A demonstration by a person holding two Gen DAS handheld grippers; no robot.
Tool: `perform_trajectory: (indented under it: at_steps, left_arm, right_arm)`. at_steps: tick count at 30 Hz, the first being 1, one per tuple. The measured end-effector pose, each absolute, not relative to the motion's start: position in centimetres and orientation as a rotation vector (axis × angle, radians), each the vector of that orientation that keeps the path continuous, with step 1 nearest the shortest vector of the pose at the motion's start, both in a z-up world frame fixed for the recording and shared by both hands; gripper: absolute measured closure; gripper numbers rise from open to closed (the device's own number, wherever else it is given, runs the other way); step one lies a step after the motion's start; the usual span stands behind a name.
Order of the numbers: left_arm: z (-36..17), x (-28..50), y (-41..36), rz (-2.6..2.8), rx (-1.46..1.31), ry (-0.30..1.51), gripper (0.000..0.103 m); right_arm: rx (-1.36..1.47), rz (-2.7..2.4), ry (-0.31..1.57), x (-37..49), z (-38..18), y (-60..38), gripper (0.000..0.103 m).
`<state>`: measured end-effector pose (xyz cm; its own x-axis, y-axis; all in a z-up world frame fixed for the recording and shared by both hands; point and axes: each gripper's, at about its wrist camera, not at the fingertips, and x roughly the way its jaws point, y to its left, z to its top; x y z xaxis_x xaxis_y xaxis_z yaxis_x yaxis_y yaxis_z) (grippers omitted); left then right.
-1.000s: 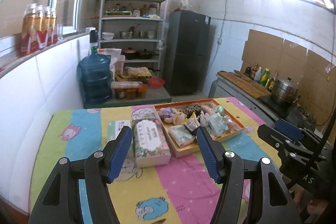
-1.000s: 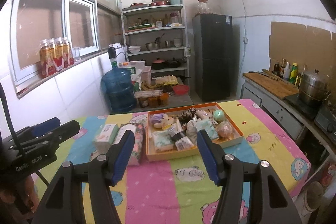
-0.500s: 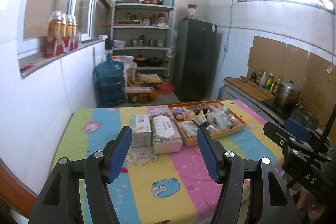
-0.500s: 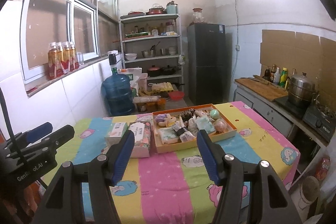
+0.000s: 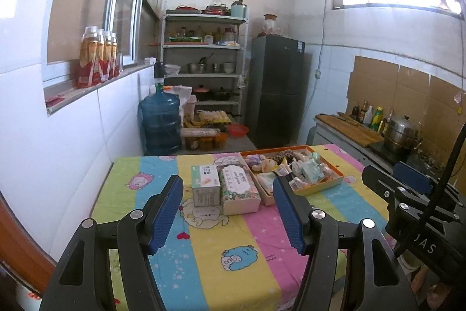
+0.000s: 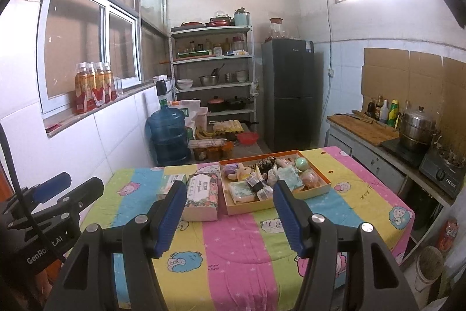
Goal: Organize soft objects
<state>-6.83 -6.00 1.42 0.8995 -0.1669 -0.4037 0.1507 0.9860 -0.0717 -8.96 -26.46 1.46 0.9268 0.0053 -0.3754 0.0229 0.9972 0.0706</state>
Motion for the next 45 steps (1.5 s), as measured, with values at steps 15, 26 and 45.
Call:
perform_trajectory:
  at_steps: [15,26,45]
  left_arm:
    - [1.54,-7.14,-5.71,-0.155,-0.044,0.421,0.037]
    - [1.84,-6.48,-5.89,-0.154,-0.044,0.433,0.037]
    - [1.81,-6.42,-5.89,-0.152,-0.043,0.434,0.037]
  right_arm:
    - [0.074,-0.002,0.388,-9.36,1.75,-26.51,0.041]
    - [0.076,0.003,0.395,-8.95,2.04,-26.96,0.041]
    - [0.078,0.004,0.398,-8.64,1.85,-27.22,0.041]
